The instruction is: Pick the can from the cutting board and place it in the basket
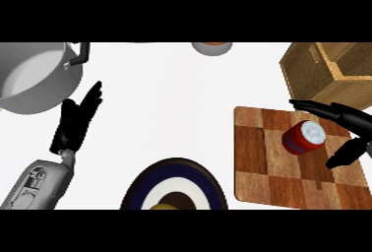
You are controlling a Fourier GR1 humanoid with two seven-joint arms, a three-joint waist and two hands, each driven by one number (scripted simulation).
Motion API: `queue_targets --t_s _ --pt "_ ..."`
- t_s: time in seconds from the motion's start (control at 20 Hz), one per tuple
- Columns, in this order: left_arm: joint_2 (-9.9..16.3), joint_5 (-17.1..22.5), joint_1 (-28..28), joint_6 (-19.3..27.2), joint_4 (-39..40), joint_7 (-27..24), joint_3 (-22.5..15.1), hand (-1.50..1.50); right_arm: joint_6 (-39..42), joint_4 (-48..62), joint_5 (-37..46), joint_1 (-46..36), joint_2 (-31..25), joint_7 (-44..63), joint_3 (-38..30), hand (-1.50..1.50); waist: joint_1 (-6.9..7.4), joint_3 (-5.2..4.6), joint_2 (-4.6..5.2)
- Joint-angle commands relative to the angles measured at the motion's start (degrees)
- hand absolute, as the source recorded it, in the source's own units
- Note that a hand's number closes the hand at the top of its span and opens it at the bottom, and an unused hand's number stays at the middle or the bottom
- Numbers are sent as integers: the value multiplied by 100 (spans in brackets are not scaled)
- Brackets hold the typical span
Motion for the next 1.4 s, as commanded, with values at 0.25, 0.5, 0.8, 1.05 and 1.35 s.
queue_targets --t_s 0.25,0.5,0.8,1.05,1.35 --pt "-81 9 50 -16 -165 112 86 0 801 698 108 -299 45 -1288 273 -150 -26 -2 -20" --pt "-82 -170 222 80 -443 203 -12 0 510 809 169 -253 324 -1244 483 -150 2 2 -26" --pt "-87 -234 -18 13 38 106 147 0 515 882 210 -551 531 -1151 592 -150 -104 -7 -23" --pt "-29 -148 125 -122 -174 187 217 0 -534 907 419 -246 624 -1641 591 150 -112 -3 -37" --pt "-238 -225 83 -44 93 -38 257 0 -1034 1006 488 -348 742 -1793 415 150 -141 -4 -32"
